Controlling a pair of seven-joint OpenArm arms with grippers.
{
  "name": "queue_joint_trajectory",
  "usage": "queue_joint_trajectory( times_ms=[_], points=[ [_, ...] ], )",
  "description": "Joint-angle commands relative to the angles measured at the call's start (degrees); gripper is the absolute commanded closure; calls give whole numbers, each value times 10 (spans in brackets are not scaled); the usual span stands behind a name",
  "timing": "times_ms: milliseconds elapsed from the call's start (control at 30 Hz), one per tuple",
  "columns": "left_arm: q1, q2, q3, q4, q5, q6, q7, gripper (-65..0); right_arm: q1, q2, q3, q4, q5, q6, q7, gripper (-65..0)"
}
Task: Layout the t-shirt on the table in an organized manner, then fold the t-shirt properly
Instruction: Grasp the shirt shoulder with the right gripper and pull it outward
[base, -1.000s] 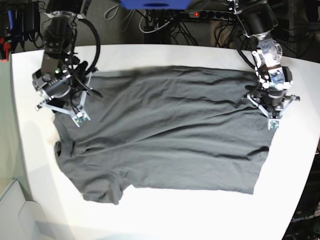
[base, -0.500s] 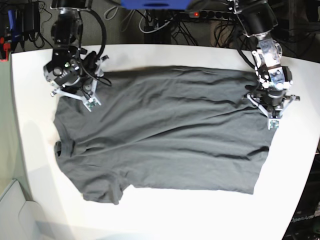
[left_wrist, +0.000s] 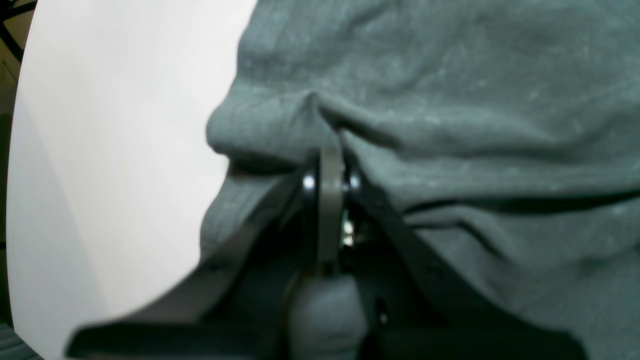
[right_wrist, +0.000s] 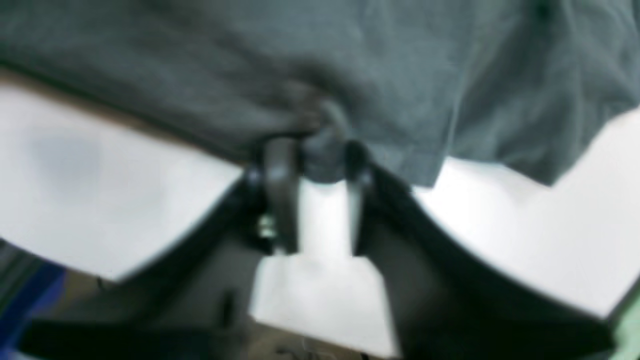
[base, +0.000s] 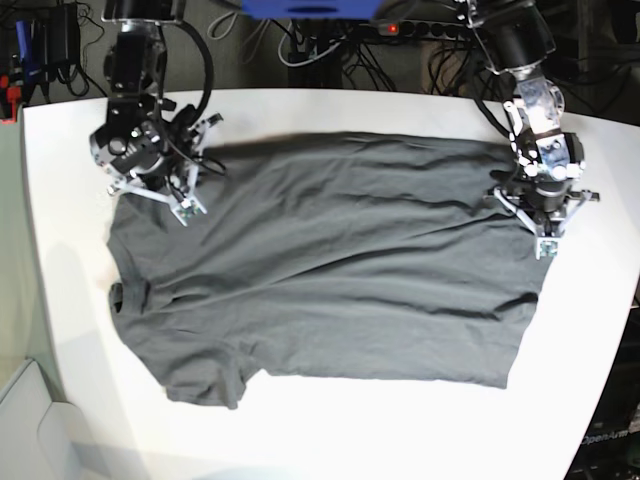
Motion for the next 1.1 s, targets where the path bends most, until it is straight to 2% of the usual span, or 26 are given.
queue_joint_trajectory(
  times_ms=[0, 167, 400, 633, 800, 967, 1067],
  points=[
    [5, 3, 0, -3, 3, -11, 38, -1, -1, 3, 0, -24, -7, 2, -12, -40],
    [4, 3, 0, -3, 3, -11, 38, -1, -7, 3, -2, -20, -7, 2, -11, -47],
    [2, 3, 0, -3, 3, -11, 38, -1, -48, -8, -12, 129, -7, 2, -19, -45],
    [1, 3, 0, -3, 3, -11, 38, -1, -81, -8, -63, 177, -7, 2, -79, -45],
    [1, 2, 0, -6, 3, -12, 38, -1, -110, -8, -124, 178, -7, 2, -81, -45],
    [4, 2, 0, -6, 3, -13, 37, -1, -123, -7, -214, 184, -7, 2, -81, -47],
    [5, 2, 0, -6, 3, -14, 37, -1, -124, 6, -272, 185, -7, 2, -81, -48]
  ],
)
